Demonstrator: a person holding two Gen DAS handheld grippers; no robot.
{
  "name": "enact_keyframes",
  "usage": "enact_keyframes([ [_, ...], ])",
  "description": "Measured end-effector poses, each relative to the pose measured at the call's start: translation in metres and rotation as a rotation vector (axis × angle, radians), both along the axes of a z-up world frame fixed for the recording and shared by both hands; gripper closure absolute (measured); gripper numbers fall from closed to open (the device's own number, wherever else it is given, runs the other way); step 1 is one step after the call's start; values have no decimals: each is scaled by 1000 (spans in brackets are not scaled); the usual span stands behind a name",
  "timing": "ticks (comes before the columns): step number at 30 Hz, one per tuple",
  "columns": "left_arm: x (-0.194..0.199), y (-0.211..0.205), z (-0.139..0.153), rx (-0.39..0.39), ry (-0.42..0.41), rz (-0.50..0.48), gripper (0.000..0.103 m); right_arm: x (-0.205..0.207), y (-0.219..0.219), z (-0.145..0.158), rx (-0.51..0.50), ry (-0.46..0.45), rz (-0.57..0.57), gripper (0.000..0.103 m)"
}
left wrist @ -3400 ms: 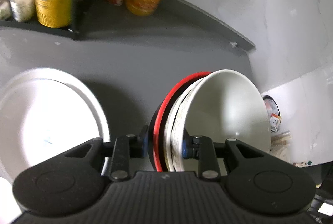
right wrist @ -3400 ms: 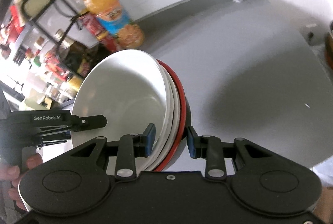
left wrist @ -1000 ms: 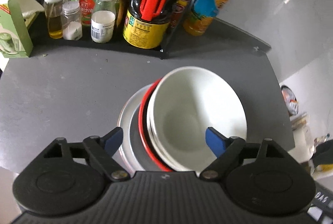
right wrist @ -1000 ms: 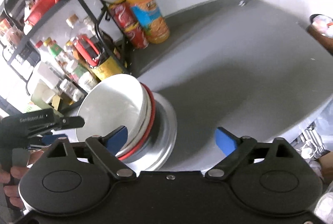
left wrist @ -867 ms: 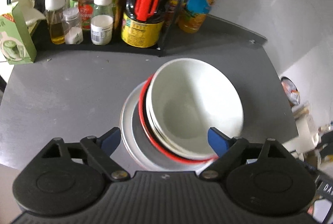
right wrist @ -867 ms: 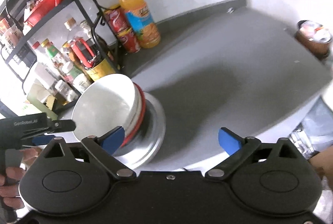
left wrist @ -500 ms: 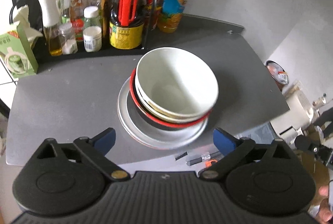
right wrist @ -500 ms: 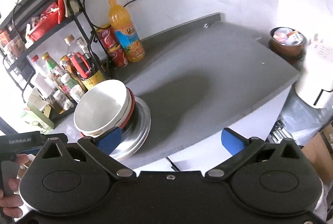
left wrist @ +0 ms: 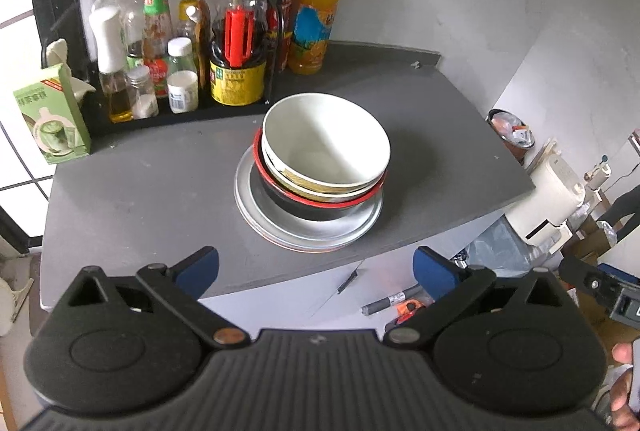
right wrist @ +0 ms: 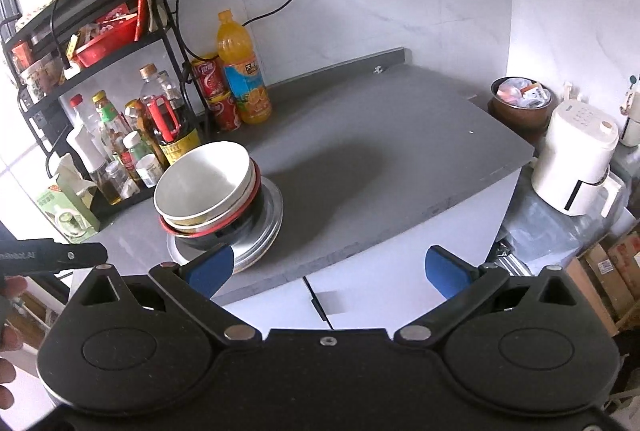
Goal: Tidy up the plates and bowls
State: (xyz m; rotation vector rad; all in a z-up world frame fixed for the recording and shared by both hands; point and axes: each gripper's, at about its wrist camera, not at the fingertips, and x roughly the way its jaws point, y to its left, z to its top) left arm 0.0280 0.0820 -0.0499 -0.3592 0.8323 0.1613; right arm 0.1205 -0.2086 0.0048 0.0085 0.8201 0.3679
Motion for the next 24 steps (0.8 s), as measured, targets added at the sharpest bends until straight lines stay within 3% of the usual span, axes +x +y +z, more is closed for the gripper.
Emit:
enact_keyframes([
  [11,-33,-6,13,58,-52,-58,1,-31,7,14,-110,-55,-59,0],
  [24,-61,-8,22,81,-107,-97,1,-60,0,30,-114,-90,-54,0],
])
